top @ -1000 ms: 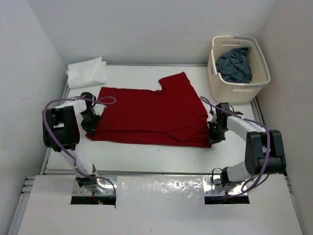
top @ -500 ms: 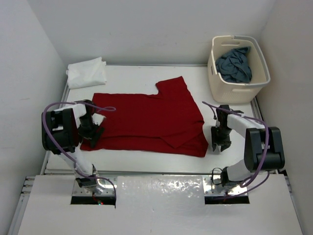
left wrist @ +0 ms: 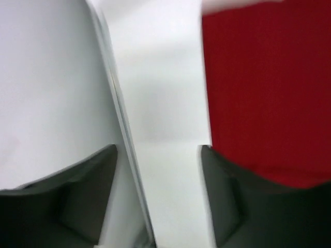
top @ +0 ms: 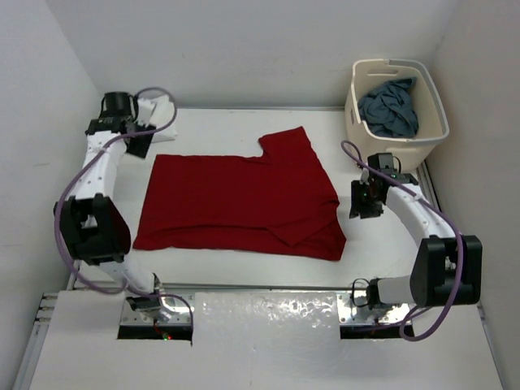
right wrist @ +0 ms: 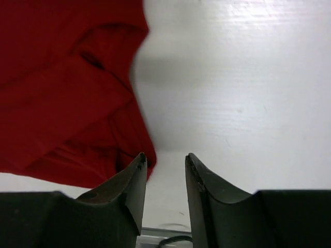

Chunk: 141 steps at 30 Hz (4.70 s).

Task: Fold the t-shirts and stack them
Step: Fold the flattened tshirt in 1/3 of the way

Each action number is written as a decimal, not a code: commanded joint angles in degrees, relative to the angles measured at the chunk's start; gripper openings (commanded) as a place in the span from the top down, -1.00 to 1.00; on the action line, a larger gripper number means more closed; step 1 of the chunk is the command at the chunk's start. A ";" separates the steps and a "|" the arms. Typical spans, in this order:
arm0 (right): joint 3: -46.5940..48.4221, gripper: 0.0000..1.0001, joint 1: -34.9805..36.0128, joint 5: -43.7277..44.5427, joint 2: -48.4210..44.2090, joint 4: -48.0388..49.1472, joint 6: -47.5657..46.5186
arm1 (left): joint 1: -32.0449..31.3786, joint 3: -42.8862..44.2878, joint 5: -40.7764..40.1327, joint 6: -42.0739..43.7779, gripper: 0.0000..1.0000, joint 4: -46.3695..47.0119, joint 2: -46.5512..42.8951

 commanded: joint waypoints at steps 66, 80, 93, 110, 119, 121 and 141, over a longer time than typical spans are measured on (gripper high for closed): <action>0.29 1.00 2.43 -11.03 16.02 17.47 3.88 | -68.91 -8.49 22.43 20.76 0.97 14.97 15.48; 2.13 1.00 2.79 -8.92 14.44 15.27 3.00 | -69.35 -9.90 24.01 25.50 0.18 15.41 16.10; 1.43 1.00 2.87 -9.18 14.09 15.80 3.26 | -69.35 -12.36 21.46 26.39 0.41 19.53 17.06; 0.73 1.00 2.87 -8.83 13.47 15.27 2.39 | -67.77 -7.78 22.78 29.99 0.24 13.12 16.01; 0.64 1.00 2.87 -8.66 13.74 15.36 2.56 | -67.94 -11.22 22.51 30.61 0.30 16.46 17.15; 0.64 1.00 2.87 -8.48 13.74 15.27 2.56 | -68.03 -11.48 22.17 29.82 0.33 17.60 17.33; 3.54 1.00 2.96 -6.63 11.80 13.25 0.54 | -67.24 -8.93 20.32 20.07 1.00 17.25 16.37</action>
